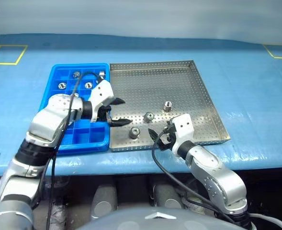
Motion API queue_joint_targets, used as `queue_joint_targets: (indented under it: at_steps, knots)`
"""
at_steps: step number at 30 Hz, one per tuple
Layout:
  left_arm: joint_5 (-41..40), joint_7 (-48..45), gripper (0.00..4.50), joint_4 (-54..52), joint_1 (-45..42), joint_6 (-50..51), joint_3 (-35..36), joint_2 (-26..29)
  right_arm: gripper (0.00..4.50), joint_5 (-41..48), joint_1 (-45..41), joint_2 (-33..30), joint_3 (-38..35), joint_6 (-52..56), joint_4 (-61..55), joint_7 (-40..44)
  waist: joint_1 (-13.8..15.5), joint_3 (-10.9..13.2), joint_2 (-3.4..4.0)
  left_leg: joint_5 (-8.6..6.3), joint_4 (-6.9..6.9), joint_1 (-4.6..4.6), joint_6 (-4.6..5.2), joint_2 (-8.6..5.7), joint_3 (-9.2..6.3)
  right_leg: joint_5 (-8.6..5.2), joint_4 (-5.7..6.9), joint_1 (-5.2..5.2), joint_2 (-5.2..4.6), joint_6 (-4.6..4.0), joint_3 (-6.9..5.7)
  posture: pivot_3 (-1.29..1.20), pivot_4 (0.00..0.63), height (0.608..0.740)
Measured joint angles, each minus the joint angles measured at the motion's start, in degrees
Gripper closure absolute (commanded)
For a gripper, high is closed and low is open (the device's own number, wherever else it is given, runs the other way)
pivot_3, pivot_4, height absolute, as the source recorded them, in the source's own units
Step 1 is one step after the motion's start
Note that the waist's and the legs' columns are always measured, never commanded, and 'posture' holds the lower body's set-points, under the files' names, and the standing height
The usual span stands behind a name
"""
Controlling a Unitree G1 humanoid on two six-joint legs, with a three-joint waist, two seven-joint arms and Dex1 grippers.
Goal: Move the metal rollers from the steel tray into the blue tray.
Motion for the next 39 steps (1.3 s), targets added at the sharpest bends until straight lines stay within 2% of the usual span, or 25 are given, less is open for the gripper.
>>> queue_joint_targets:
  at_steps: [4, 8, 15, 18, 21, 27, 28, 34, 37, 39]
  knots:
    - [5.09, -7.43, 0.03, 10.69, -7.49, -3.79, -8.48, -1.97, 0.0, -0.03, 1.09, 0.52, -0.07, 0.29, -1.0, -0.76, -0.48, 0.0, 0.0, 0.0, 0.04, -0.04, 0.01, -0.01, -0.01, 0.0, 0.01, -0.01, 0.0, 0.0, 0.0, -0.05, 0.15, 0.74]
    - [9.77, -12.38, 0.03, 20.02, -12.5, -7.84, -13.61, -5.31, 0.0, -0.16, 1.63, 1.76, 0.06, 0.26, -1.18, -1.67, -1.19, 0.0, 0.0, -0.03, 0.06, -0.09, 0.05, -0.02, -0.01, 0.0, 0.0, -0.02, 0.0, 0.01, 0.02, -0.07, 0.15, 0.74]
    - [16.18, -19.06, 0.03, 29.04, -17.07, -14.46, -18.85, -10.05, 0.0, -0.48, 2.47, 2.93, 0.67, 0.12, -1.21, -3.01, -2.01, 0.0, 0.0, -0.06, 0.06, -0.13, 0.11, -0.01, -0.01, -0.01, 0.01, -0.06, 0.01, 0.01, 0.05, -0.1, 0.15, 0.74]
    - [17.5, -20.08, 0.03, 29.64, -17.26, -15.58, -19.12, -10.44, 0.0, -0.53, 2.99, 3.17, 0.72, 0.06, -1.22, -3.47, -2.44, 0.0, 0.0, -0.07, 0.07, -0.12, 0.12, -0.01, 0.0, -0.01, 0.03, -0.06, 0.01, 0.02, 0.08, -0.11, 0.15, 0.74]
    - [19.56, -21.23, 0.56, 31.67, -18.09, -17.4, -19.57, -12.0, 0.0, -0.76, 3.81, 4.18, 0.68, -0.31, -1.22, -4.34, -2.5, 0.0, 0.0, -0.07, 0.12, -0.13, 0.12, -0.01, -0.01, -0.02, 0.05, -0.05, 0.01, 0.03, 0.08, -0.11, 0.15, 0.74]
    - [20.63, -21.45, 2.57, 32.35, -18.11, -18.19, -19.56, -13.43, 0.0, -0.96, 3.97, 4.34, 0.56, -0.81, -1.21, -4.64, -2.86, 0.0, 0.0, -0.07, 0.15, -0.11, 0.13, -0.01, 0.0, -0.01, 0.08, -0.04, 0.02, 0.05, 0.09, -0.11, 0.15, 0.74]
    - [20.62, -21.33, 2.78, 32.35, -18.1, -18.2, -19.46, -13.68, 0.0, -0.97, 3.89, 4.37, 0.49, -0.82, -1.17, -4.65, -2.88, 0.0, 0.0, -0.07, 0.16, -0.11, 0.13, -0.01, 0.0, -0.01, 0.09, -0.04, 0.02, 0.05, 0.09, -0.09, 0.15, 0.74]
    - [19.81, -21.12, 2.79, 30.72, -16.77, -17.39, -17.24, -12.9, 0.0, -0.98, 2.84, 4.43, 0.44, -0.83, -0.96, -4.61, -2.87, 0.0, 0.01, -0.07, 0.16, -0.11, 0.13, 0.0, -0.01, -0.01, 0.13, -0.05, 0.02, 0.05, 0.09, -0.07, 0.15, 0.74]
    - [17.81, -17.72, 2.79, 27.17, -14.83, -14.78, -11.7, -12.34, 0.0, -0.96, 2.2, 4.36, 0.51, -0.81, -0.75, -4.52, -2.7, 0.01, 0.01, -0.07, 0.15, -0.12, 0.13, 0.0, -0.03, -0.01, 0.13, -0.06, 0.02, 0.06, 0.08, -0.06, 0.15, 0.74]
    - [16.52, -11.47, 2.79, 23.17, -12.63, -12.12, -5.73, -12.57, 0.0, -0.96, 1.23, 4.49, 0.71, -0.82, -0.54, -4.47, -2.68, 0.01, 0.02, -0.07, 0.16, -0.12, 0.13, 0.0, -0.03, 0.04, 0.13, -0.05, 0.01, 0.14, 0.09, -0.03, 0.15, 0.74]
